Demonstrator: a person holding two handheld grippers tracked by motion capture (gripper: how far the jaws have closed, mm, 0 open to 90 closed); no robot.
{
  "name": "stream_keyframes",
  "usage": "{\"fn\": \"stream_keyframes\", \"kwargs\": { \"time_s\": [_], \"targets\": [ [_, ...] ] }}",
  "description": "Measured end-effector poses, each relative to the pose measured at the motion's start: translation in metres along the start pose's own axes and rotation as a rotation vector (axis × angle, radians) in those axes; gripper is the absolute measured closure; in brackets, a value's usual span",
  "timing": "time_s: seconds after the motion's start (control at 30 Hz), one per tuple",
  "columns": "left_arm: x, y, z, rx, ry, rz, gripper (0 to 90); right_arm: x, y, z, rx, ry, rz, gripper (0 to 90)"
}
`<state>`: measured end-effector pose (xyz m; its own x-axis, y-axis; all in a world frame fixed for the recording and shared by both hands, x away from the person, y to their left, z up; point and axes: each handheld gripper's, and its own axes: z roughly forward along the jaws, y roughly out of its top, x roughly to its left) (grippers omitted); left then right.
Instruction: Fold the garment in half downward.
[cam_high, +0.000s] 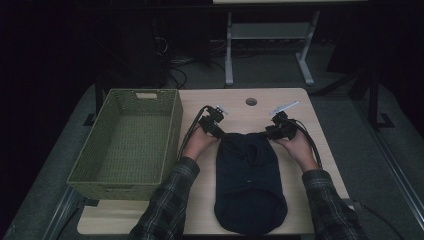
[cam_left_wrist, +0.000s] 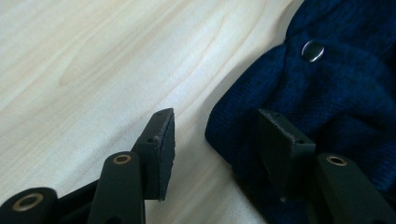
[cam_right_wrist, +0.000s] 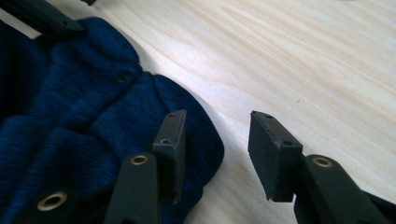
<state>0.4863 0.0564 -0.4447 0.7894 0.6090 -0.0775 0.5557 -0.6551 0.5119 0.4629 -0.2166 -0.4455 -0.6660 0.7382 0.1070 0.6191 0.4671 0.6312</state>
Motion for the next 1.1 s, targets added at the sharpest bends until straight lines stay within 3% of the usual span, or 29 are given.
{"fn": "stream_keyframes", "kwargs": {
  "time_s": [0.03, 0.33, 0.53, 0.73, 0.97, 1.1],
  "targets": [
    [0.000, 0.000, 0.000, 0.013, 0.001, 0.018, 47.8, -0.001, -0.001, 0.002, 0.010, -0.005, 0.000, 56.7],
    [0.001, -0.003, 0.005, 0.007, -0.036, 0.014, 54.5, -0.004, -0.006, 0.012, 0.031, 0.032, 0.031, 56.9],
    [0.001, -0.004, 0.005, 0.004, -0.072, 0.027, 66.1, -0.005, -0.010, 0.014, 0.025, 0.085, 0.064, 67.2],
    [0.000, -0.005, 0.006, -0.005, -0.097, -0.005, 76.3, -0.003, -0.010, 0.015, 0.031, 0.094, 0.049, 76.9],
    [-0.002, -0.008, 0.004, -0.037, -0.083, -0.036, 80.2, 0.004, -0.005, 0.013, 0.050, 0.056, 0.005, 83.6],
    [-0.001, -0.008, 0.000, -0.045, -0.065, -0.032, 80.9, 0.007, -0.001, 0.010, 0.058, 0.027, -0.018, 84.3]
  ]
}}
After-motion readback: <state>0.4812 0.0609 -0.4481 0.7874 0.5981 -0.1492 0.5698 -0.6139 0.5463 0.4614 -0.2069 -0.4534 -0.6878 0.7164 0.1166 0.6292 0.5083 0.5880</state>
